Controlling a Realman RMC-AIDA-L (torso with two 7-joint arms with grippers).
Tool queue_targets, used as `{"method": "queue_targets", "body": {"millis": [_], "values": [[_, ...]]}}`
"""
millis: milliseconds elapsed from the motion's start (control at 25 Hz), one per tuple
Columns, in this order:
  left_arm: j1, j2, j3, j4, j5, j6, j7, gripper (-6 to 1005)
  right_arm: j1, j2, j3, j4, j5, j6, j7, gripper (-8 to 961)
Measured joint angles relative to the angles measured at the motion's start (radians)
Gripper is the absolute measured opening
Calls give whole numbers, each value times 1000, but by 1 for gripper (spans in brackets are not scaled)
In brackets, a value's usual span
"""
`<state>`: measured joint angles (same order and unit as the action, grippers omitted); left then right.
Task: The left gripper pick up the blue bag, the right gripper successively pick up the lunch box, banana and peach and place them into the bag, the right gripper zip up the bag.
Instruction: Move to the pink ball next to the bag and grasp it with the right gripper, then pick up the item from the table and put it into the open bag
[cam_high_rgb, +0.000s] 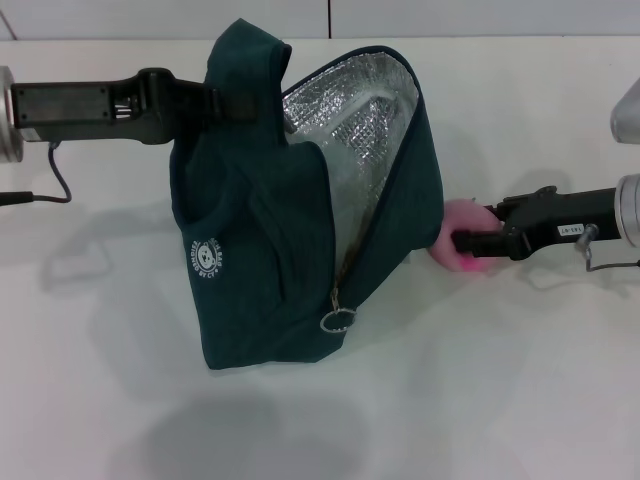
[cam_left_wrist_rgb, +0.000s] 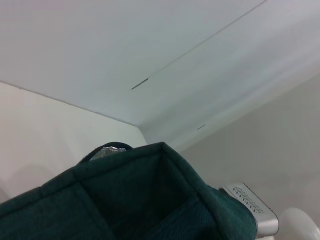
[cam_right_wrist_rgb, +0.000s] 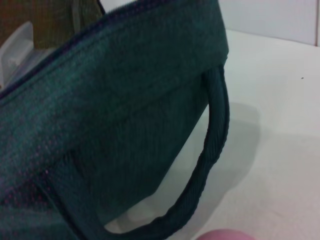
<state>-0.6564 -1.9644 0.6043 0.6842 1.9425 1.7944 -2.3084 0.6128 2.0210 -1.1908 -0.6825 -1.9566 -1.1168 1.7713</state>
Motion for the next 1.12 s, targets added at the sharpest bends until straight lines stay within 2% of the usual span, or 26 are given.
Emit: {"method": "queue_targets", "body": {"millis": [480, 600, 720, 840, 1000, 1120], "values": [[-1, -1, -1, -2, 0, -4, 4, 104, -8, -5, -5, -11, 18, 3, -2, 414], [-2, -1, -2, -2, 0, -4, 4, 105, -48, -9, 7, -62, 72, -3, -3, 373], [-2, -1, -2, -2, 0, -4, 4, 105, -96, -10, 57, -124, 126, -31, -11, 344], [-2, 0, -4, -2, 0, -4, 4, 106, -130, -11, 174, -152, 220, -113, -43, 319], [-2, 0, -5, -2, 0, -4, 4, 106, -141, -12, 314, -138, 384, -272, -108, 289], [-2, 1, -6, -2, 0, -4, 3, 107, -127, -14, 327, -132, 468, -363, -119, 264]]}}
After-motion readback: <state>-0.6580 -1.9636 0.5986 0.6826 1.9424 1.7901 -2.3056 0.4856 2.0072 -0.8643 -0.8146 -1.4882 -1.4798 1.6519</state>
